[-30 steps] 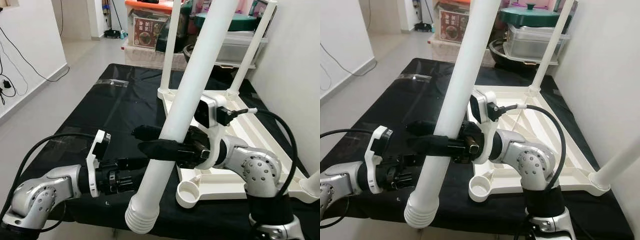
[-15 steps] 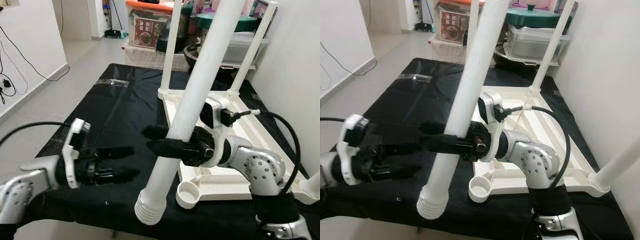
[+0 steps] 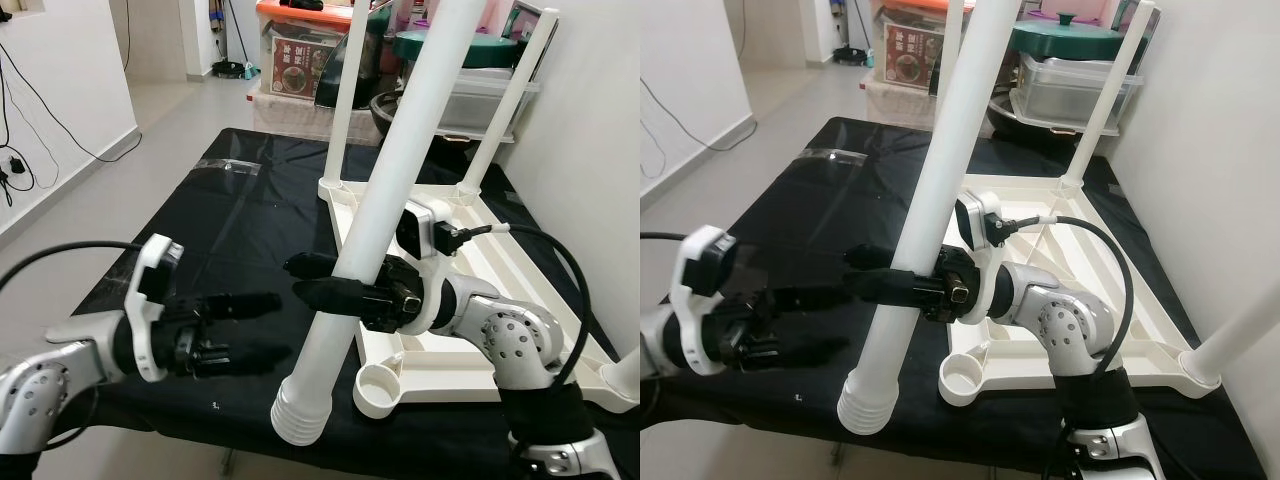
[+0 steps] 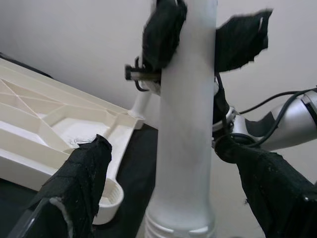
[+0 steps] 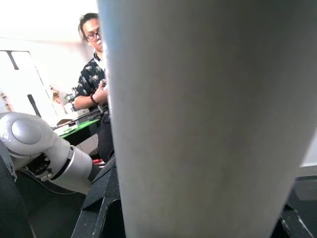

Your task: Building children table

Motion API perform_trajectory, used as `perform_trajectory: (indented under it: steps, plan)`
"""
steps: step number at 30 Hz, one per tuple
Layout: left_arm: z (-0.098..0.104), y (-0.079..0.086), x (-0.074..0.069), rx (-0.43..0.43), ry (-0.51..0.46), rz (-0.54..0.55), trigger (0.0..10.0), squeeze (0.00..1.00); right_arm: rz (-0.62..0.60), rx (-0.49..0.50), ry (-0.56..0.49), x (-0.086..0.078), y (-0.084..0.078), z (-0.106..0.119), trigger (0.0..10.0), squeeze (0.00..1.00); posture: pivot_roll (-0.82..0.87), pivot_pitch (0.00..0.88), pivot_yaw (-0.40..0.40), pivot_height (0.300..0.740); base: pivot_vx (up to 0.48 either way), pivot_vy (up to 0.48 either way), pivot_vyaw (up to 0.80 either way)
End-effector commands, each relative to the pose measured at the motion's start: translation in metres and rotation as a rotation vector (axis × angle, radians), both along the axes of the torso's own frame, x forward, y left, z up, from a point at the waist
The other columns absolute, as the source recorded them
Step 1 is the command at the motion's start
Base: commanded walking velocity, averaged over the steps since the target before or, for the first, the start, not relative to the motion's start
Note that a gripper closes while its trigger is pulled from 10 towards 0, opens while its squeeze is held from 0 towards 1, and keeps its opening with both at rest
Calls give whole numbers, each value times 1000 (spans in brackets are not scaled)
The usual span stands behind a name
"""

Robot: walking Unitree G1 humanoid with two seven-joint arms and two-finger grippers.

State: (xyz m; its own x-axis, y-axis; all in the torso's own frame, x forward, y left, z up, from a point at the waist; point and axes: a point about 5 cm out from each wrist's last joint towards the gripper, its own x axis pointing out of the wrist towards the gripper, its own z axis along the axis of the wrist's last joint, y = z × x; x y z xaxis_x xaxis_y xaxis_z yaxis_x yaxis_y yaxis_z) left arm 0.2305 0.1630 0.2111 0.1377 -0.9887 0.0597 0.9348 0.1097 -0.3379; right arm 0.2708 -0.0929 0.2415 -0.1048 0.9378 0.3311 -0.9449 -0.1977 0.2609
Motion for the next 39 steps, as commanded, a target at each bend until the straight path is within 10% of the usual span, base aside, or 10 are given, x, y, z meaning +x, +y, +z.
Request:
perform_trajectory:
  steps: [1, 25, 27, 29, 39]
  plan:
    - [-4, -7, -2, 3, 13, -30, 10000, 0, 3, 3, -25, 1, 2, 3, 0, 0, 120, 0, -113, 740, 0, 0, 0]
    - [-31, -40, -1, 88, 44, -163, 10000, 0, 69, 11, -71, -13, 25, 9, 0, 0, 102, 0, -96, 740, 0, 0, 0]
    - [-32, -41, -2, 101, 37, -171, 8627, 0, 72, 5, -71, -14, 25, 8, 0, 0, 103, 0, -97, 740, 0, 0, 0]
    - [-33, -42, -1, 127, 14, -183, 0, 0, 74, -14, -65, -14, 28, 5, 0, 0, 102, 0, -98, 740, 0, 0, 0]
    - [-33, -39, 2, 155, -30, -178, 0, 0, 55, -39, -47, -15, 30, -2, 0, 0, 104, 0, -98, 740, 0, 0, 0]
